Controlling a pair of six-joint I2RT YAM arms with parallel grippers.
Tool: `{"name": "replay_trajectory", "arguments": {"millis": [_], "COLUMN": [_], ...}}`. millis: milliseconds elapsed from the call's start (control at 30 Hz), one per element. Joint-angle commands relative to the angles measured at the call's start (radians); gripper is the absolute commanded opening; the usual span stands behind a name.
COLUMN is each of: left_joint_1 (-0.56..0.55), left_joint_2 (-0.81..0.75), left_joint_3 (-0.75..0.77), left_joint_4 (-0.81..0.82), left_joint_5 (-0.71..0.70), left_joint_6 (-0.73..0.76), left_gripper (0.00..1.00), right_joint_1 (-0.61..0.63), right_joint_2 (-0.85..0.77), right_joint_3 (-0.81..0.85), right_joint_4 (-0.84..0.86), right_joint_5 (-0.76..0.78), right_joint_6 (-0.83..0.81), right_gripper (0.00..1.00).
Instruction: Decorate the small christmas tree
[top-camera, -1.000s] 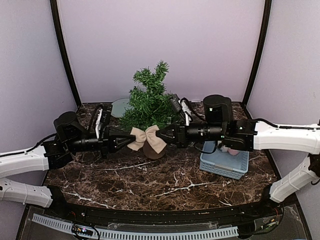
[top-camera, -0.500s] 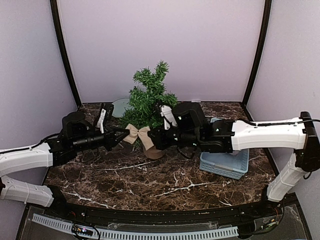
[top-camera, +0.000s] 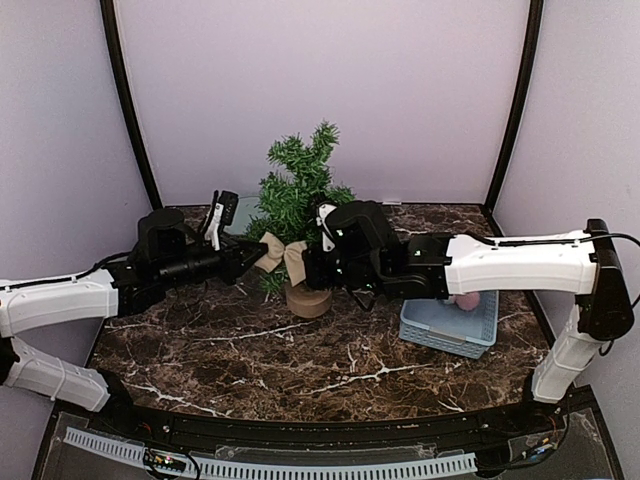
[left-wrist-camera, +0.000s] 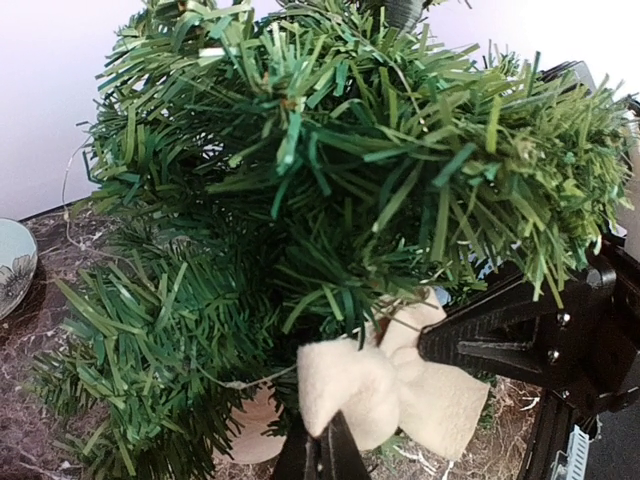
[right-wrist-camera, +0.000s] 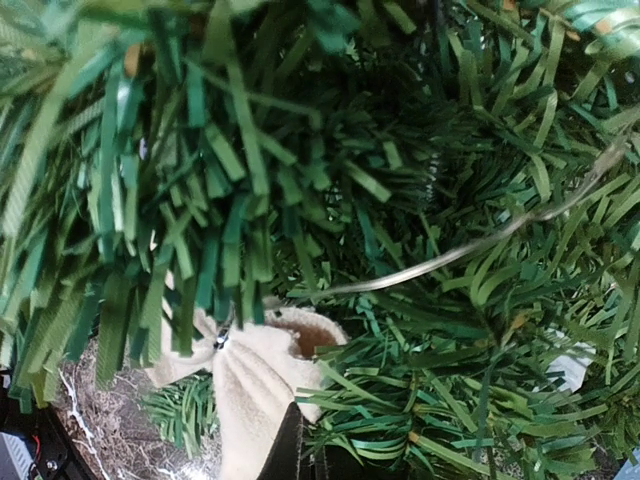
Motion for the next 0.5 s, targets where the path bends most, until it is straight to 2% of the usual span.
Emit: {"name": "replay_trajectory", "arguments": {"millis": [0,200,333,467], "left_joint_1": [0.008,0.007,0.007,0.007], "left_joint_2": [0.013,0.044,0.050,0.034], "left_joint_3": [0.029,0.041,0.043,0.036], "left_joint_4": [0.010,0.000,-0.011,-0.027], "left_joint_5": [-0.058,-0.073,-0.068,-0.073], "left_joint_6": [0.013,0.003,-0.001,-0.002], "left_gripper": [0.00,0.01,0.13,0.25], "right_joint_1": [0.006,0.005,0.007,0.009], "right_joint_2": [0.004,0.016,0.002,-0.024], "right_joint_3": [-0.004,0.006,-0.003,-0.022], "right_joint_4": [0.038,0.034,0.015,0.007], "right_joint_5": [0.044,0.039,0.044,0.045], "right_joint_6": [0.012,0.007,0.010,0.016], "right_gripper": [0.00,0.00,0.13,0.20]}}
